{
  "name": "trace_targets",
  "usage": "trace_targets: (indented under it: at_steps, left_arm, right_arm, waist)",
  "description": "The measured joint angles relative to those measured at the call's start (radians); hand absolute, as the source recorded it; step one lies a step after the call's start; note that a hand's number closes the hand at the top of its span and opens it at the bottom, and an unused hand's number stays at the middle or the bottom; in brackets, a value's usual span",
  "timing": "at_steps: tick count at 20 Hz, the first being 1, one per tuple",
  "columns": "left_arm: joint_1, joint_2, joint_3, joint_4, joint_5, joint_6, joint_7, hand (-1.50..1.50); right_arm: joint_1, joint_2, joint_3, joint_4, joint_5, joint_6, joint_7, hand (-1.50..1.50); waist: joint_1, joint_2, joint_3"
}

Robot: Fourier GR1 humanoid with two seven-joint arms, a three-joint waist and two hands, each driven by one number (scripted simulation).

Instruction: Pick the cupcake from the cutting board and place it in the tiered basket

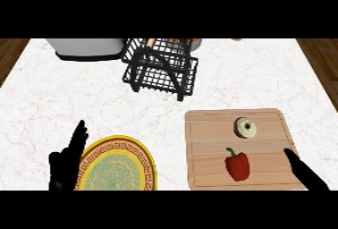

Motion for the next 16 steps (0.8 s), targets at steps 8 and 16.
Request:
trace_targets:
  at_steps: [8,16]
  left_arm:
    - [-0.046,-0.011,-0.022,0.013,-0.021,-0.001,0.011,0.0]
    - [-0.07,-0.024,-0.028,0.05,-0.031,-0.004,0.011,0.0]
  right_arm:
    - [0.089,-0.037,0.09,-0.011,0.304,0.227,0.362,-1.5]
    - [-0.082,0.03,0.11,-0.051,0.689,0.501,0.713,-1.5]
  waist:
    - [0.046,0.016,-0.005]
    - [0.063,0.011,-0.002]
